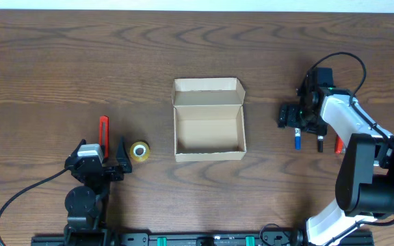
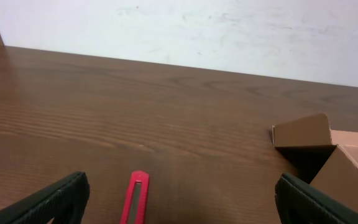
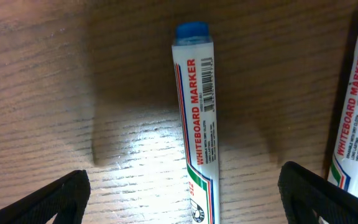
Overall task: Pack container
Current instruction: 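Grasp the blue-capped marker with the right gripper and lift it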
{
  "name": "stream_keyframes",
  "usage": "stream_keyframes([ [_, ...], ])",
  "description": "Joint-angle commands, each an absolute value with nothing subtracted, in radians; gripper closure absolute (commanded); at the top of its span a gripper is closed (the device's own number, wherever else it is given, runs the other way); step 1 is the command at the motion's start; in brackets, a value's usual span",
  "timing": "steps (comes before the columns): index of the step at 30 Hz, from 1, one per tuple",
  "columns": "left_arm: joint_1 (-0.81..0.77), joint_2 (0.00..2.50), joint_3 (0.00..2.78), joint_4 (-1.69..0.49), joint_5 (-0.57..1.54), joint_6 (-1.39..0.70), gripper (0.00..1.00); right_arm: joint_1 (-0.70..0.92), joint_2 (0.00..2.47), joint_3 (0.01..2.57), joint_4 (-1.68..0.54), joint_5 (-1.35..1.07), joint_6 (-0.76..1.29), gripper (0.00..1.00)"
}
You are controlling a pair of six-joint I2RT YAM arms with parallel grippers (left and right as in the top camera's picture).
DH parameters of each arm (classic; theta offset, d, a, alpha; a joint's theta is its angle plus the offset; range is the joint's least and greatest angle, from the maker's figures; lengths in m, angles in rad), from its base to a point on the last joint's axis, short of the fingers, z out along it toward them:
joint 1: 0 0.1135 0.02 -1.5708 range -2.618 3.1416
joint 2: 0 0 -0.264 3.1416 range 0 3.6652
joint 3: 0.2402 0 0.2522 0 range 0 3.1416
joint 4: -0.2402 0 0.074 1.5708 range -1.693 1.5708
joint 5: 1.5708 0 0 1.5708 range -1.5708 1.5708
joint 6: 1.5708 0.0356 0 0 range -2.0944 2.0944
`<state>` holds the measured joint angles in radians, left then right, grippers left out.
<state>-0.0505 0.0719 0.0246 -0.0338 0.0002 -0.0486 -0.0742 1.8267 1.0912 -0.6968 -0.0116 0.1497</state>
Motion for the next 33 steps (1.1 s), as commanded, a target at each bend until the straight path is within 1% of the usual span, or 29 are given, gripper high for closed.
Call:
stream_keyframes([
  [1, -0.053, 0.075, 0.005, -0.077, 0.001, -0.053, 0.05, -0.089, 1.839, 1.085, -0.694, -0.019, 0.160, 0.08],
  [16, -0.053, 0.075, 0.005, -0.077, 0.001, -0.060, 0.05, -0.092, 1.964, 1.085, -0.682, -0.020, 0.160, 0.10],
  [18, -0.053, 0.075, 0.005, -0.077, 0.001, -0.060, 0.05, -0.092, 1.964, 1.085, -0.682, -0.028, 0.160, 0.20],
  [20, -0.053, 0.075, 0.005, -0.077, 0.001, -0.060, 0.05, -0.092, 1.964, 1.085, -0.679, -0.028, 0.160, 0.35],
  [21, -0.053, 0.075, 0.005, -0.077, 0.001, -0.060, 0.05, -0.092, 1.964, 1.085, -0.675, -0.028, 0.160, 0.46],
  [22, -0.053, 0.075, 0.005, -0.076, 0.001, -0.060, 0.05, -0.092, 1.964, 1.085, -0.672, -0.028, 0.160, 0.63],
  [24, -0.053, 0.075, 0.005, -0.077, 0.001, -0.060, 0.05, -0.092, 1.964, 1.085, -0.669, -0.028, 0.160, 0.83],
  [25, -0.053, 0.075, 0.005, -0.076, 0.001, -0.060, 0.04, -0.092, 1.964, 1.085, -0.669, -0.028, 0.161, 0.92],
  [26, -0.053, 0.075, 0.005, -0.076, 0.001, -0.060, 0.05, -0.092, 1.964, 1.085, -0.669, -0.028, 0.161, 0.96],
  [27, -0.053, 0.075, 0.005, -0.076, 0.001, -0.060, 0.05, -0.092, 1.964, 1.085, -0.669, -0.027, 0.160, 0.99],
  [33, -0.053, 0.075, 0.005, -0.076, 0.001, -0.060, 0.05, -0.092, 1.964, 1.085, -0.643, -0.028, 0.160, 0.99],
])
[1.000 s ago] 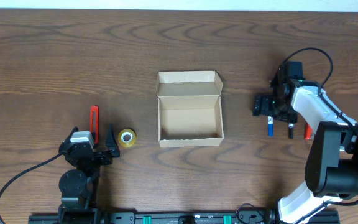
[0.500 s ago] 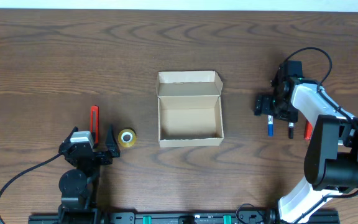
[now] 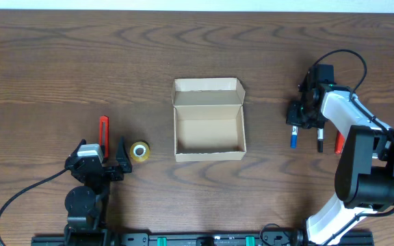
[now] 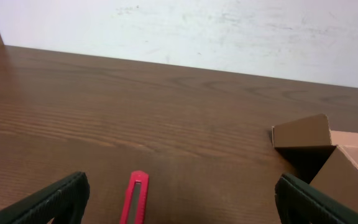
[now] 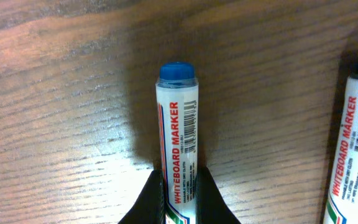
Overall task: Pack container
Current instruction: 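Grasp the blue-capped marker with the right gripper and lift it, then carry the marker into the box and release it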
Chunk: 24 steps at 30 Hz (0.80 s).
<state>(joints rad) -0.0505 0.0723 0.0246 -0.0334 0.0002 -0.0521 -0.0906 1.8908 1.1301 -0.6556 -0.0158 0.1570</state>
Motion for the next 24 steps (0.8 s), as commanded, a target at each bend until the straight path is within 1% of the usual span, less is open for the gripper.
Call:
stream_keyframes([
  [1, -0.053, 0.075, 0.005, -0.076, 0.001, -0.060, 0.05, -0.092, 1.964, 1.085, -0.636, -0.028, 0.160, 0.99],
  [6, -0.053, 0.075, 0.005, -0.076, 0.001, -0.060, 0.05, -0.091, 1.929, 1.111, -0.605, -0.064, 0.172, 0.99],
  [9, -0.053, 0.075, 0.005, -0.077, 0.001, -0.060, 0.05, -0.091, 1.859, 1.170, -0.613, -0.150, 0.171, 0.99],
  [12, -0.053, 0.075, 0.005, -0.076, 0.001, -0.060, 0.05, -0.087, 1.753, 1.251, -0.610, -0.307, 0.150, 0.99],
  [15, -0.053, 0.075, 0.005, -0.077, 0.001, -0.060, 0.05, -0.061, 1.656, 1.332, -0.630, -0.498, 0.026, 0.99],
  [19, -0.053, 0.075, 0.005, -0.077, 0.001, -0.060, 0.04, 0.019, 1.550, 1.421, -0.736, -0.517, -0.160, 0.99],
  [22, -0.053, 0.075, 0.005, -0.077, 0.001, -0.060, 0.05, 0.110, 1.501, 1.477, -0.867, -0.532, -0.405, 0.99],
  [24, -0.053, 0.075, 0.005, -0.077, 0.001, -0.060, 0.05, 0.176, 1.490, 1.508, -0.949, -0.532, -0.529, 0.99],
])
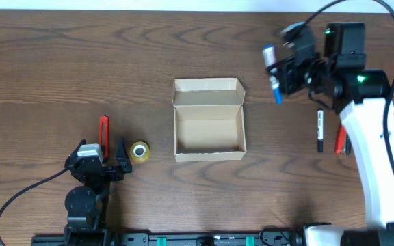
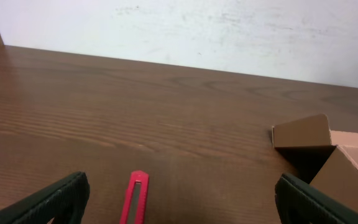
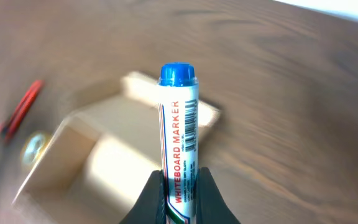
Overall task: Pack container
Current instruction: 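Carry the marker into the box and release it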
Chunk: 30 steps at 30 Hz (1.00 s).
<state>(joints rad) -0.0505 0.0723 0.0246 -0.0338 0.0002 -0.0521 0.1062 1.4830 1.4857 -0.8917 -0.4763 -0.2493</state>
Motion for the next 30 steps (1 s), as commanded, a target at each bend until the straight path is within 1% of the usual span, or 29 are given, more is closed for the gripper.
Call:
stream_keyframes([
  [1, -0.053, 0.075, 0.005, -0.076, 0.002, -0.060, 0.05, 0.217, 1.490, 1.525, -0.996, -0.531, -0.594, 0.99],
  [3, -0.053, 0.075, 0.005, -0.076, 0.013, -0.060, 0.05, 0.295, 1.491, 1.539, -1.055, -0.497, -0.707, 0.99],
  [5, -0.053, 0.075, 0.005, -0.076, 0.025, -0.060, 0.05, 0.361, 1.491, 1.539, -1.074, -0.425, -0.764, 0.99],
  [9, -0.053, 0.075, 0.005, -0.075, 0.027, -0.060, 0.05, 0.486, 1.501, 1.539, -1.094, -0.281, -0.952, 0.99],
  [13, -0.053, 0.075, 0.005, -0.075, 0.031, -0.060, 0.05, 0.551, 1.529, 1.539, -1.063, -0.236, -1.037, 0.99],
  [30, -0.053, 0.075, 0.005, -0.073, 0.046, -0.060, 0.05, 0.570, 1.920, 1.538, -1.021, -0.243, -1.052, 0.99],
])
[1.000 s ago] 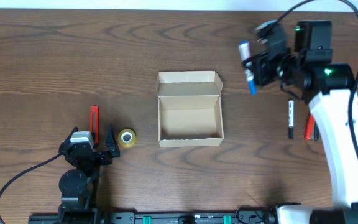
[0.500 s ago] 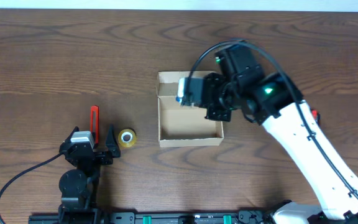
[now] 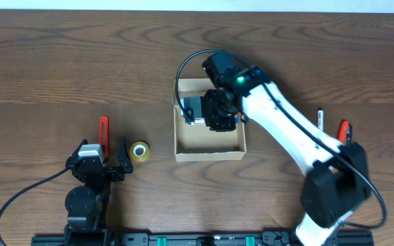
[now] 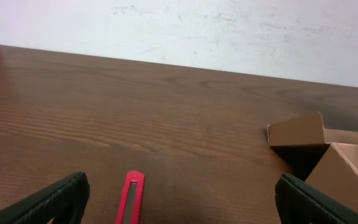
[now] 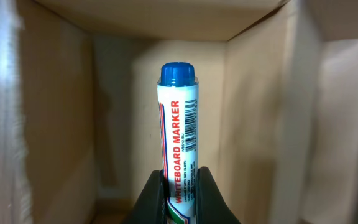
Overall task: Pack container
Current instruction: 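Carry the marker into the box and release it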
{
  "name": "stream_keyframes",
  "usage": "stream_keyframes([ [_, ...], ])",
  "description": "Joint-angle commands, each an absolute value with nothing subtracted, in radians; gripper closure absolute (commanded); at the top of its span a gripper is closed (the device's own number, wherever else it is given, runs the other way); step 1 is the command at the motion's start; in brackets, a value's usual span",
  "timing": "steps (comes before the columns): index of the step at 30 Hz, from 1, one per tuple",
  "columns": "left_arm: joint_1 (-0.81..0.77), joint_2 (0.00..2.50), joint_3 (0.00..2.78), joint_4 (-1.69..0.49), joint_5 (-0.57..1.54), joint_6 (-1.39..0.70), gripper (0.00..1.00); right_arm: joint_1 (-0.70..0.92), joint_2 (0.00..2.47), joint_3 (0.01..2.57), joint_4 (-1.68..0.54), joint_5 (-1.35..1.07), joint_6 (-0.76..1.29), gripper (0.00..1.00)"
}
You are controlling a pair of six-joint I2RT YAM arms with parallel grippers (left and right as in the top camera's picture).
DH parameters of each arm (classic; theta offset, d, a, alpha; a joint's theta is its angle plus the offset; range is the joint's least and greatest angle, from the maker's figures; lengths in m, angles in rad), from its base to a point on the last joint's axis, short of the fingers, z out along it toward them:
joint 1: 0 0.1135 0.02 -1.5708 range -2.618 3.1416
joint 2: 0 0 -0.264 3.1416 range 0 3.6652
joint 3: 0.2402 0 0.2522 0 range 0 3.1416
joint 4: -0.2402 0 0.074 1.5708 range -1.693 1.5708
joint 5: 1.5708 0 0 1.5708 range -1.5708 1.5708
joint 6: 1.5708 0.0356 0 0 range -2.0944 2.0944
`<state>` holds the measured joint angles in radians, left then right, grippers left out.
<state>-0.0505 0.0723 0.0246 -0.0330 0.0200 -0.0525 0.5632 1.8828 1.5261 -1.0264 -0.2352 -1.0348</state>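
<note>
An open cardboard box [image 3: 209, 155] sits mid-table. My right gripper [image 3: 211, 111] reaches down into it and is shut on a blue-capped whiteboard marker [image 5: 179, 137]. The jaws clamp the marker's barrel, the gripper [image 5: 179, 186] holds it lengthwise, and the box walls [image 5: 55, 112] stand on both sides. From overhead the marker [image 3: 194, 111] shows at the box's left side. My left gripper [image 4: 179, 202] rests open near the table's front left, with nothing between its fingers.
A red box cutter [image 3: 103, 128] lies ahead of the left gripper, and its tip [image 4: 129, 199] also shows in the left wrist view. A yellow tape roll [image 3: 139, 150] lies to its right. A black marker [image 3: 320, 117] and a red marker [image 3: 344, 128] lie at the right.
My right gripper, still shut on the blue marker, was up above the table behind and right of the box. It is now down inside the box. The left arm has hardly shifted.
My right gripper was open over the blue marker lying on the table at the right. Then it was shut on the marker there. Then it held the marker high near the box's back right corner, and now holds it inside the box.
</note>
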Motion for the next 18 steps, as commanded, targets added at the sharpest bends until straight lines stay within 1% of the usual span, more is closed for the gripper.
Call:
stream_keyframes([
  [1, -0.053, 0.075, 0.005, -0.073, 0.046, -0.060, 0.05, 0.570, 1.937, 1.538, -1.015, -0.245, -1.052, 0.99],
  [8, -0.053, 0.075, 0.005, -0.073, 0.046, -0.060, 0.05, 0.570, 2.036, 1.537, -0.998, -0.279, -1.052, 0.99],
  [14, -0.053, 0.075, 0.005, -0.073, 0.045, -0.060, 0.05, 0.570, 2.069, 1.537, -0.994, -0.296, -1.052, 0.98],
  [15, -0.053, 0.075, 0.005, -0.073, 0.045, -0.060, 0.05, 0.570, 2.069, 1.537, -0.994, -0.296, -1.052, 0.95],
  [17, -0.053, 0.075, 0.005, -0.073, 0.045, -0.060, 0.05, 0.570, 2.069, 1.537, -0.994, -0.296, -1.052, 0.82],
  [18, -0.053, 0.075, 0.005, -0.073, 0.045, -0.060, 0.05, 0.570, 2.069, 1.537, -0.994, -0.296, -1.052, 0.77],
])
